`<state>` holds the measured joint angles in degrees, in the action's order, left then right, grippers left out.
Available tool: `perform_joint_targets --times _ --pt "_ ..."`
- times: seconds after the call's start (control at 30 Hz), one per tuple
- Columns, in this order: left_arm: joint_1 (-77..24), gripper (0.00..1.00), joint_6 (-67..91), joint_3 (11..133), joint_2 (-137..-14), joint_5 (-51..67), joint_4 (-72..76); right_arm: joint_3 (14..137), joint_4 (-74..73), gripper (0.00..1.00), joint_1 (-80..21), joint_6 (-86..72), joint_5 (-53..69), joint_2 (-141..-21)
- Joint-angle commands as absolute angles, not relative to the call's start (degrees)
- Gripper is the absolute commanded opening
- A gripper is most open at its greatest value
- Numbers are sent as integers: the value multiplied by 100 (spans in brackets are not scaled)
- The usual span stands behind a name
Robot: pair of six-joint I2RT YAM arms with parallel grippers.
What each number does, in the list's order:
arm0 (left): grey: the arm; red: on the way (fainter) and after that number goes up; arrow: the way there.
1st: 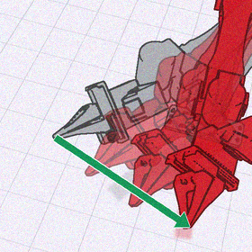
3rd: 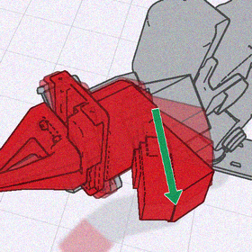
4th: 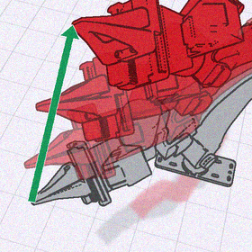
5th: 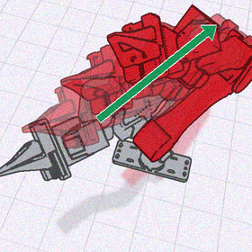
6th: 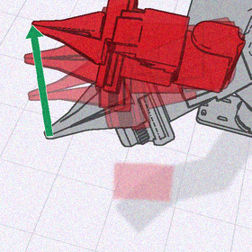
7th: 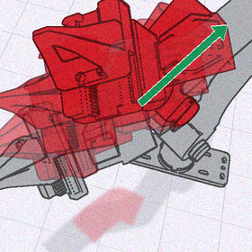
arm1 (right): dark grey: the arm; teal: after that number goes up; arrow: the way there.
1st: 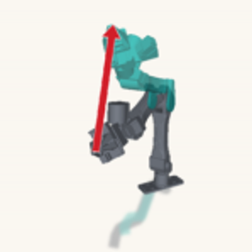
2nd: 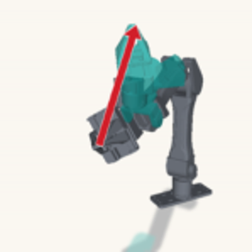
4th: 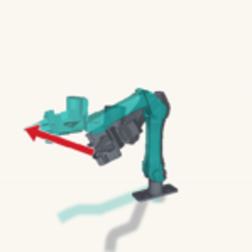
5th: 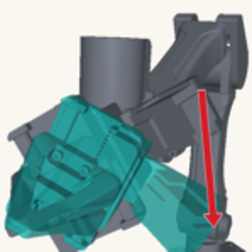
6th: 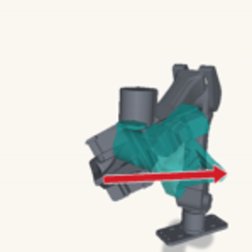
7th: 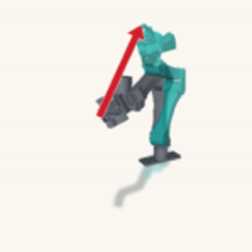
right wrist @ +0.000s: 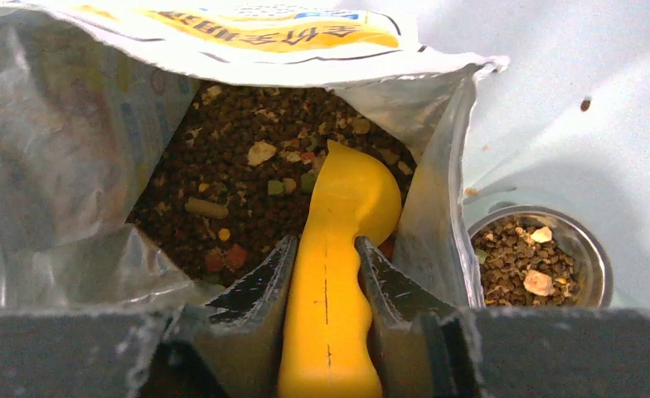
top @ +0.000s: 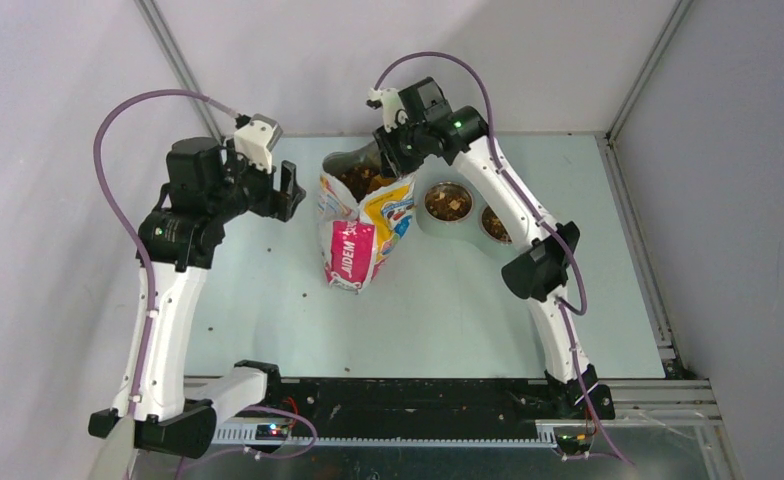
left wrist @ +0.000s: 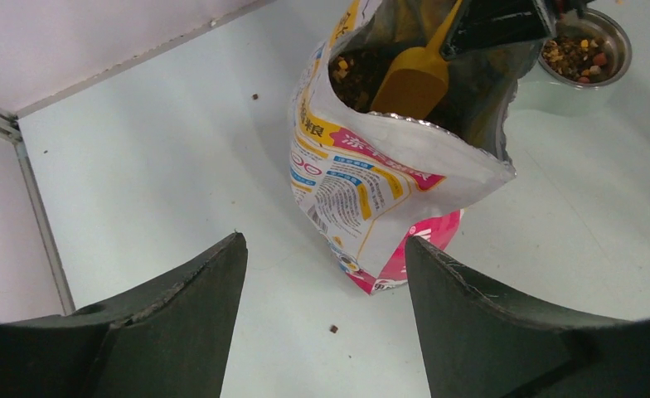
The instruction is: Serve the pet food
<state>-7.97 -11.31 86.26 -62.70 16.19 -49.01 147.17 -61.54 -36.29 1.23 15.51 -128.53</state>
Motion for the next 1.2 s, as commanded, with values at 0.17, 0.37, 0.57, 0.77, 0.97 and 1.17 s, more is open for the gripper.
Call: perform_joint_targets --times 0.17,0.37,0.57,0.77,0.97,1.17 --pt "-739 77 -917 8525 -6137 1907 -4822 14873 -6051 0 -3625 -172 798 -13136" --pt "-739 77 -915 8560 -6247 1871 -4821 14657 -6170 0 -3933 530 604 -13332" --pt "-730 78 -787 8470 -6337 1882 -4737 14299 -6444 0 -4067 852 1047 -13374" --pt "-721 78 -756 8500 -6388 1896 -4753 14092 -6771 0 -4056 638 2130 -13365" --pt "-721 77 -769 8507 -6477 1863 -4766 14219 -6700 0 -3973 472 2930 -13362" --pt "-729 77 -883 8584 -6788 1730 -4818 14350 -6639 0 -3721 276 3778 -13353"
